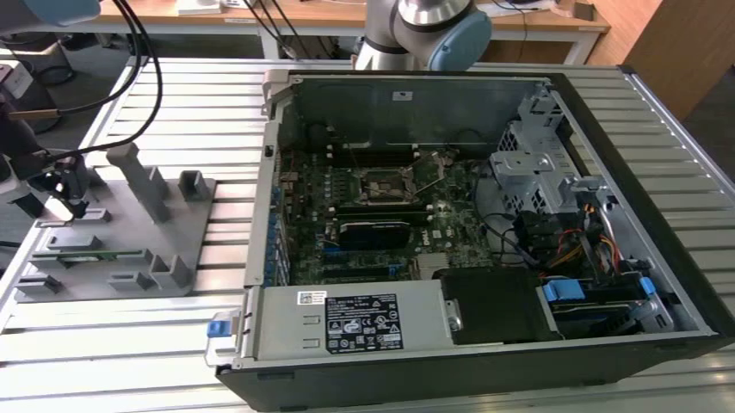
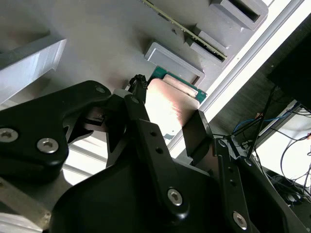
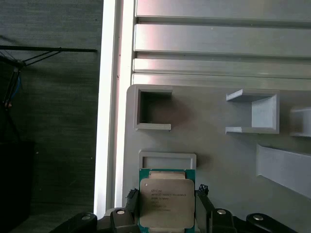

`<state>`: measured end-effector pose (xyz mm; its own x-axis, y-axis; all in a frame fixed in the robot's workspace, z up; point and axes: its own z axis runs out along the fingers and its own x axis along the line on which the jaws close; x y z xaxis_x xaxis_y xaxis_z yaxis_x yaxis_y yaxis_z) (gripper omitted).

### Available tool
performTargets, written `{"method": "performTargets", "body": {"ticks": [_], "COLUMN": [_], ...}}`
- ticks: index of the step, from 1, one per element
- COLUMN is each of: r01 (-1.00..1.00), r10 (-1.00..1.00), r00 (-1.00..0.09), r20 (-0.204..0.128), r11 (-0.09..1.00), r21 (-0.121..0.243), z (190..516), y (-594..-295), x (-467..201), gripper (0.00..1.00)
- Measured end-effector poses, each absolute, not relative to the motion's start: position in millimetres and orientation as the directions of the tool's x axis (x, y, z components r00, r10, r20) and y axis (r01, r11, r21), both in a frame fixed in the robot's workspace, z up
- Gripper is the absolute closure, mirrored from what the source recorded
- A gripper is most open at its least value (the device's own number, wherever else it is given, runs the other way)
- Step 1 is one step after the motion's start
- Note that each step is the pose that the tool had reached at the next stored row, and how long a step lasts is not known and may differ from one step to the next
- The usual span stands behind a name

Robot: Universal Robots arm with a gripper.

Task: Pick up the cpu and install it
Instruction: 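Pick up the cpu and move it towards the insertion slot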

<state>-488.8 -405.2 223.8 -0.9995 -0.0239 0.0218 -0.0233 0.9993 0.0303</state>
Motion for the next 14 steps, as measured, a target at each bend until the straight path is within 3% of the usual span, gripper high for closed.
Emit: {"method": "performTargets", "body": {"ticks": [14], "r01": [-0.023], "r10": [-0.024], "r00": [-0.999], "r20": [0.022], "r11": [0.999], "r21": [0.031], "z": [236.0], "y": [-405.2], "x": [-488.8], "gripper": [0.46]}}
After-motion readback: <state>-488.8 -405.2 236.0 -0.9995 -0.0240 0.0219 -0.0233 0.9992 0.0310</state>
